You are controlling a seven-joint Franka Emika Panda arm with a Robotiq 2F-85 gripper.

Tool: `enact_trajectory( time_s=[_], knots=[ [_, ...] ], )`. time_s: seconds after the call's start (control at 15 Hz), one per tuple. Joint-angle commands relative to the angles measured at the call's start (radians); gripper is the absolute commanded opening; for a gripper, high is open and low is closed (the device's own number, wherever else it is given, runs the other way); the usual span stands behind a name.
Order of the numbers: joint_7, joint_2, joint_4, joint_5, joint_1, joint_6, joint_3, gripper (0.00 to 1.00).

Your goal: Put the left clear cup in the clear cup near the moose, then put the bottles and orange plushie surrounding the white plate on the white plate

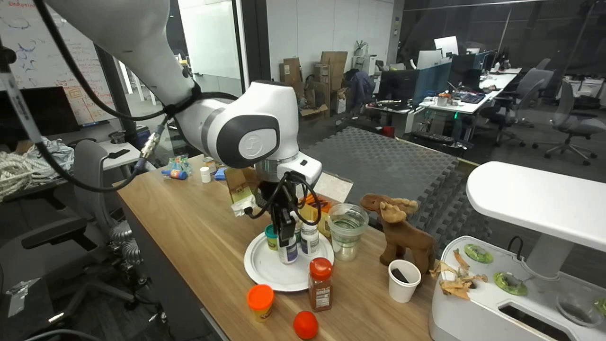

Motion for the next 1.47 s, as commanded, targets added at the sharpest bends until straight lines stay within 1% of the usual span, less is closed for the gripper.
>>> enact_trajectory(
  time_s=[0.0,0.27,0.33,0.4,0.47,0.53,0.73,1.0,1.13,1.4],
  knots=[
    [-0.023,0.023,0.041,0.038,-0.013,-0.005,0.014,0.24],
    [-0.020,0.031,0.052,0.045,-0.010,-0.005,0.011,0.24],
    [-0.021,0.031,0.052,0.045,-0.010,-0.005,0.011,0.32],
    [-0.025,0.028,0.051,0.043,-0.010,-0.007,0.012,0.69],
    [-0.022,0.024,0.048,0.043,-0.008,-0.008,0.011,0.70],
    [-0.024,0.016,0.041,0.044,-0.009,-0.005,0.013,0.76],
    [-0.023,-0.018,0.012,0.037,-0.003,0.006,0.010,0.99],
    [-0.001,-0.078,-0.041,0.003,0.018,0.009,-0.019,1.00],
    [0.019,-0.113,-0.078,-0.022,0.030,0.012,-0.046,1.00],
    [-0.022,-0.160,-0.142,-0.049,0.000,0.007,-0.072,1.00]
  ],
)
